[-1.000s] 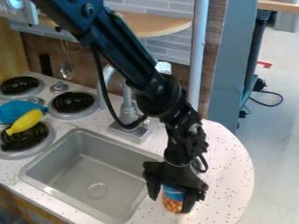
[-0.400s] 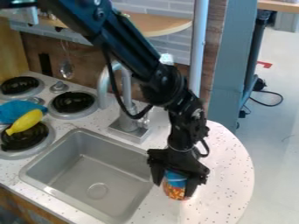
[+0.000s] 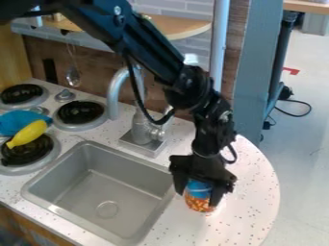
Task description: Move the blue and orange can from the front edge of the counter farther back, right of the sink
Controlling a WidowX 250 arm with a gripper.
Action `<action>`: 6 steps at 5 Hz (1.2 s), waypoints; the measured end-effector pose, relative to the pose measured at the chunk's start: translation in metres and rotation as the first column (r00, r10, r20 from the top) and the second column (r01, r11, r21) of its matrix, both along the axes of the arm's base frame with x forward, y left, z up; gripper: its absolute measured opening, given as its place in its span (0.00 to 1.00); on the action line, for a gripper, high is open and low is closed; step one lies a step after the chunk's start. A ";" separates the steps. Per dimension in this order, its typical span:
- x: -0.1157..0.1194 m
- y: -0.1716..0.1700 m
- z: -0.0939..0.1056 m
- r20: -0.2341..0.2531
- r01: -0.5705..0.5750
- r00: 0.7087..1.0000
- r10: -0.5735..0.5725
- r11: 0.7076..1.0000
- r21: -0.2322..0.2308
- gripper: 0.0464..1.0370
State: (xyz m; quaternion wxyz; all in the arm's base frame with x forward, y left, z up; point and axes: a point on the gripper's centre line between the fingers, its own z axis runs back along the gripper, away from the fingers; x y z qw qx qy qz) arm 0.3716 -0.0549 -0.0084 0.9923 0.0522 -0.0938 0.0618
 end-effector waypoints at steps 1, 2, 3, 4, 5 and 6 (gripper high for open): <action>0.011 -0.002 0.004 0.009 -0.002 1.000 0.001 1.000 0.007 0.96; 0.020 -0.004 0.012 0.032 0.002 0.999 -0.002 1.000 0.005 0.96; 0.020 -0.006 0.012 0.034 0.002 0.999 -0.002 1.000 -0.001 0.96; 0.005 -0.011 0.003 0.006 0.012 1.000 -0.012 1.000 0.000 0.96; -0.021 -0.016 0.022 0.035 0.030 0.999 -0.029 0.999 -0.022 0.96; -0.063 -0.018 0.050 0.079 0.028 0.997 -0.027 0.999 -0.016 0.96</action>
